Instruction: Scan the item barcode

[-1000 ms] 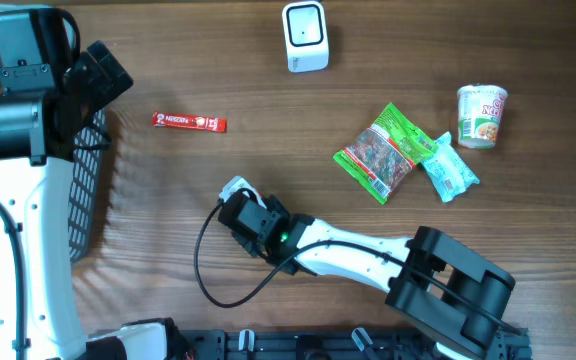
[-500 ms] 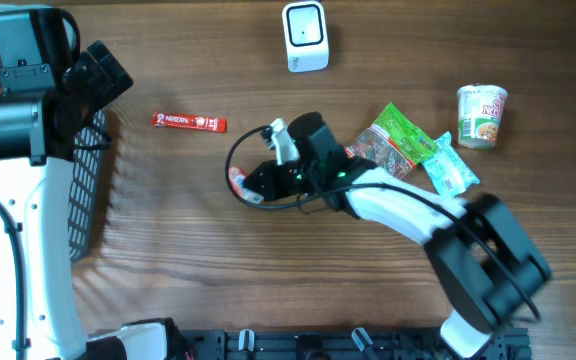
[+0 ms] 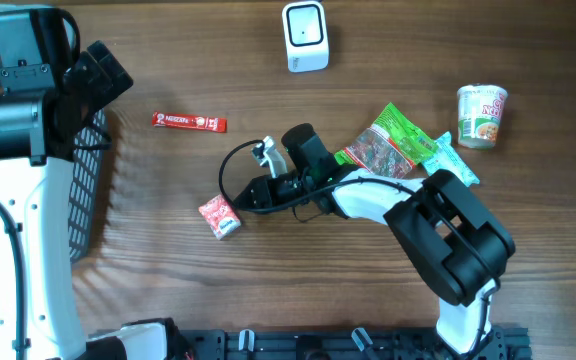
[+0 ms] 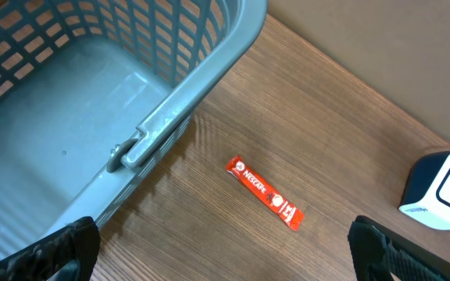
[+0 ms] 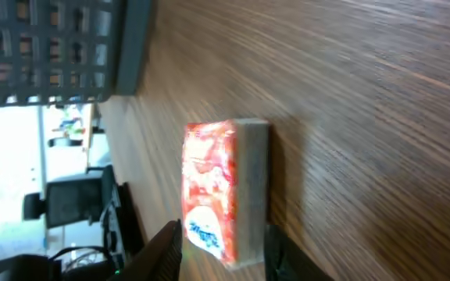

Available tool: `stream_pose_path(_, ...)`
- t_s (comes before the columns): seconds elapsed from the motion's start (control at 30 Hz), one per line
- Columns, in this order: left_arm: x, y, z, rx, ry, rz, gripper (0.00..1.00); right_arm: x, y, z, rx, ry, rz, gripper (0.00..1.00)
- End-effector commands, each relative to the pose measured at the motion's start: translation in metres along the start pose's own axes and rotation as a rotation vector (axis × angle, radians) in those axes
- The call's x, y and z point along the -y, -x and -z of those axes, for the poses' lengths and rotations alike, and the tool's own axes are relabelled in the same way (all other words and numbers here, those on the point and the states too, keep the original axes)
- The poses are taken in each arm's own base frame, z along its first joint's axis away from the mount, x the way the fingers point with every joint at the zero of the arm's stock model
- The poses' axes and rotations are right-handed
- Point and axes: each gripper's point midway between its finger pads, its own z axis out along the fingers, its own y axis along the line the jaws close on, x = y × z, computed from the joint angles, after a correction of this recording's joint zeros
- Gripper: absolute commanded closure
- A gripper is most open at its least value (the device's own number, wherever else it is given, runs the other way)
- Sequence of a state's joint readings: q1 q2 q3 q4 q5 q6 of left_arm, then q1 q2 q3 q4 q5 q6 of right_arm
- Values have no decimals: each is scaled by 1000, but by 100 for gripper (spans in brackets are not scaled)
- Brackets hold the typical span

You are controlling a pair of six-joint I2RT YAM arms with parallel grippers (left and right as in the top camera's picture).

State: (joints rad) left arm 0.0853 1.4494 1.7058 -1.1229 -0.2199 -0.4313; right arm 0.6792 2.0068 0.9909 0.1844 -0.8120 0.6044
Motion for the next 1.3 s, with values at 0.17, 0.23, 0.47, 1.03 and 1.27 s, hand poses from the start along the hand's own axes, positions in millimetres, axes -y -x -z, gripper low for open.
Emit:
stream_pose_path(0.17, -2, 5, 3, 17, 5, -2, 0, -40, 14, 11, 158, -469, 375, 64)
stream_pose_path(0.23, -2, 5, 3, 17, 5, -2, 0, -52, 11, 4, 202, -645, 553, 63)
stream_pose_path(0.47, -2, 5, 3, 17, 5, -2, 0, -68, 9, -35, 208, -769, 747, 60)
stream_pose_path(1.03, -2, 5, 3, 17, 5, -2, 0, -79, 31, -9, -32, -217, 424, 46)
stream_pose_path(1.27, -2, 5, 3, 17, 5, -2, 0, -40, 5, -3, -130, -217, 337, 57)
